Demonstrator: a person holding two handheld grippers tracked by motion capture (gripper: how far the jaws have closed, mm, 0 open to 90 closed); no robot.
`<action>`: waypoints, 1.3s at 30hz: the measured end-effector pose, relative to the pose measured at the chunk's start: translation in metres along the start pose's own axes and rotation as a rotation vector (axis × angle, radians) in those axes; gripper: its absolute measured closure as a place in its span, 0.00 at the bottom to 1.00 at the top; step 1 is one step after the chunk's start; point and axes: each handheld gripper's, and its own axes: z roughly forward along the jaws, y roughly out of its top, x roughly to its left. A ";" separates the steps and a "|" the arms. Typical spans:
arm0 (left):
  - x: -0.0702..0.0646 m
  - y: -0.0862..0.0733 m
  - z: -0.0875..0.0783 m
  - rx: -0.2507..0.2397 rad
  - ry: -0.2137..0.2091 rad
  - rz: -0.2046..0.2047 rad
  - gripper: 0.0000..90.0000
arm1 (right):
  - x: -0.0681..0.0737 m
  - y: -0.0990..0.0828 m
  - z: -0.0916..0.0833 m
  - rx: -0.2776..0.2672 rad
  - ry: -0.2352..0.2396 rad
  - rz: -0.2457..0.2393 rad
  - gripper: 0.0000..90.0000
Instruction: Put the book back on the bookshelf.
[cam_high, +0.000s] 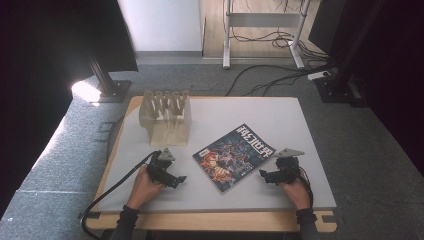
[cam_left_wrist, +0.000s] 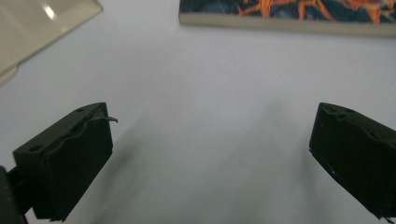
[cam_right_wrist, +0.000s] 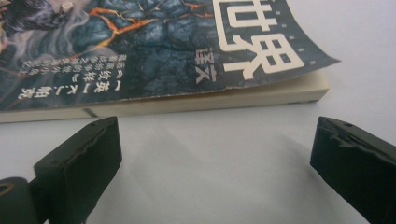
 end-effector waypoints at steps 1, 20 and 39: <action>0.000 0.000 0.000 0.000 0.000 0.000 0.00 | 0.000 0.001 -0.001 -0.004 0.001 -0.002 0.01; -0.005 0.079 0.016 -0.030 -0.043 0.083 0.00 | 0.002 0.037 0.001 -0.043 0.012 -0.052 0.00; 0.005 0.098 0.074 0.027 -0.128 0.100 0.00 | -0.012 0.057 0.042 0.015 0.034 -0.058 0.00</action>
